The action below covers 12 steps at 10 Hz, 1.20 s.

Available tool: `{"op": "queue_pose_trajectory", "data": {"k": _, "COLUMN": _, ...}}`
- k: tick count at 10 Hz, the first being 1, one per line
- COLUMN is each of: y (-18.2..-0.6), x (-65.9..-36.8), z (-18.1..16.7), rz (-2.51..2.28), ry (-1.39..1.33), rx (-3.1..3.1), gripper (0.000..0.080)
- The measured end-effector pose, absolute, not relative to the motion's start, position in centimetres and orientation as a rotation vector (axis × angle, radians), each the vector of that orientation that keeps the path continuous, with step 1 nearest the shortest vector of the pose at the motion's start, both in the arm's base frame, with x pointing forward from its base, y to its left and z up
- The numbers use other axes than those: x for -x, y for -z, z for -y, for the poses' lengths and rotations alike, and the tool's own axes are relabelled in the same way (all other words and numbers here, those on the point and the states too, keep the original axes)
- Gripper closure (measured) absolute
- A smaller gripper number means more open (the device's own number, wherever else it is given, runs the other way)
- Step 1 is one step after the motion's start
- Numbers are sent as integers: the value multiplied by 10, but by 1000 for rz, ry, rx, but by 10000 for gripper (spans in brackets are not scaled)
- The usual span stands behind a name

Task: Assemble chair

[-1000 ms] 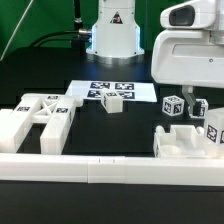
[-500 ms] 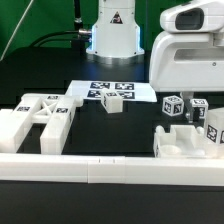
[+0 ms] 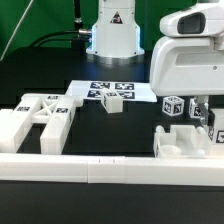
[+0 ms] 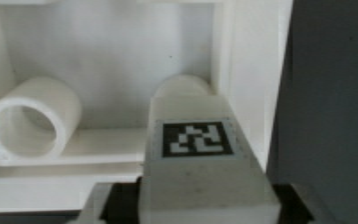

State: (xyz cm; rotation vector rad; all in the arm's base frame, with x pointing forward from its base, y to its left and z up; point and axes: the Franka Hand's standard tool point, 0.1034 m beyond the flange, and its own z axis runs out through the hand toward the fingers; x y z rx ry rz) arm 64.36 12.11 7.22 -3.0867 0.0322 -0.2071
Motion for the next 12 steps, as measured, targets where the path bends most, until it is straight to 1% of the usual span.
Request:
{"op": "queue_pose_trajectory", "data": {"k": 1, "y": -72, "x": -644, "z": -121, "rz": -34, "ry": 207, "rx": 3087, "gripper": 512}}
{"op": "queue_pose_trajectory", "data": {"k": 3, "y": -72, "x": -645, "z": -120, "rz": -505, "ry": 212, "rx": 3027, "gripper": 512}}
{"op": "queue_pose_trajectory", "data": {"k": 6, "y": -73, "x": -647, "z": -117, "rz": -923, "ry": 203, "rx": 2901, "gripper": 512}}
{"op": "queue_pose_trajectory", "data": {"k": 8, "y": -73, "x": -646, "z": -118, "rz": -1284, "ry": 183, "rx": 2747, "gripper": 512}}
{"op": "queue_pose_trajectory", "data": {"k": 10, "y": -74, "x": -646, "z": -119, "rz": -1504, "ry": 173, "rx": 2632, "gripper": 512}}
{"op": "queue_pose_trajectory", "data": {"k": 12, "y": -74, "x": -646, "z": -119, "rz": -1503, "ry": 176, "rx": 2635, "gripper": 512}}
